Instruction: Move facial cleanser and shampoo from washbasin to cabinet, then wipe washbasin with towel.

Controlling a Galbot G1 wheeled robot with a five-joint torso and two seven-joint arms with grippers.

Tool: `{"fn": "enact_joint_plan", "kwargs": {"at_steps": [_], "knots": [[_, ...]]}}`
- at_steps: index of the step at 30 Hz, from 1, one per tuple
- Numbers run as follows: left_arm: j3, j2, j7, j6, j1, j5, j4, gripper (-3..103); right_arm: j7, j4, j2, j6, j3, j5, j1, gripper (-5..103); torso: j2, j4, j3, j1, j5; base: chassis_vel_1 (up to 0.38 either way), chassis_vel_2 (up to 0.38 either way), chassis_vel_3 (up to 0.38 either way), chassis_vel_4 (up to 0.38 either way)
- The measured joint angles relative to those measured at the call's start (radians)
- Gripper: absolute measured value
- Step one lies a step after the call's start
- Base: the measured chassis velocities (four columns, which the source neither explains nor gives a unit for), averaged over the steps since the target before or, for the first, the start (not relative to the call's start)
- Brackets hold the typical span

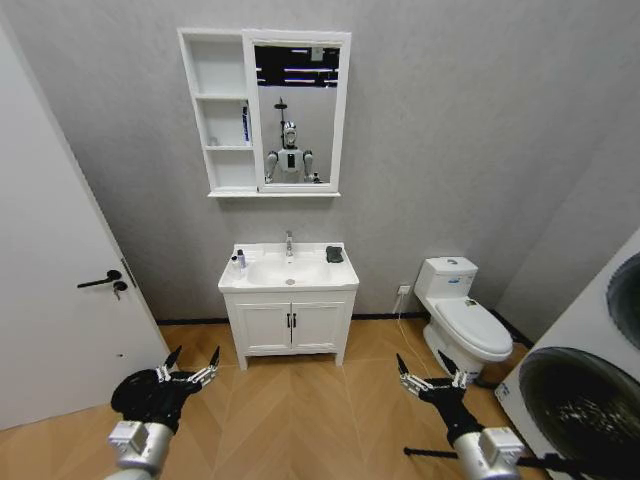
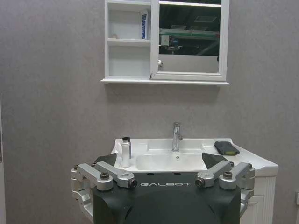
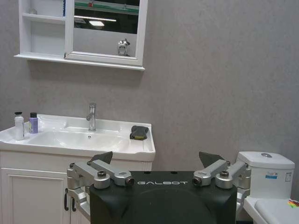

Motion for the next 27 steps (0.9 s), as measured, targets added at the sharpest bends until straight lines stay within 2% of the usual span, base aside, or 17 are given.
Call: {"fn": "enact_joint_plan", "kwargs": {"at_steps": [16,27], "knots": [[-0.002,-0.004,0.007,-0.008,0.006,0.002,-0.004,100,-0.004,-0.005,0.002,-0.007,-0.003,0.014,0.008,100,0.000,0.0001,0.000,0.000,0.0002,0.033,0.028,-0.031,-0.033],[0.000,-0.007,0.009,-0.012,0.008,0.011,-0.001,100,-0.007,-0.013,0.002,0.006,-0.002,0.015,0.005,100,0.000,0.0000,0.000,0.000,-0.0001,-0.114,0.093,0.109,-0.100]]}}
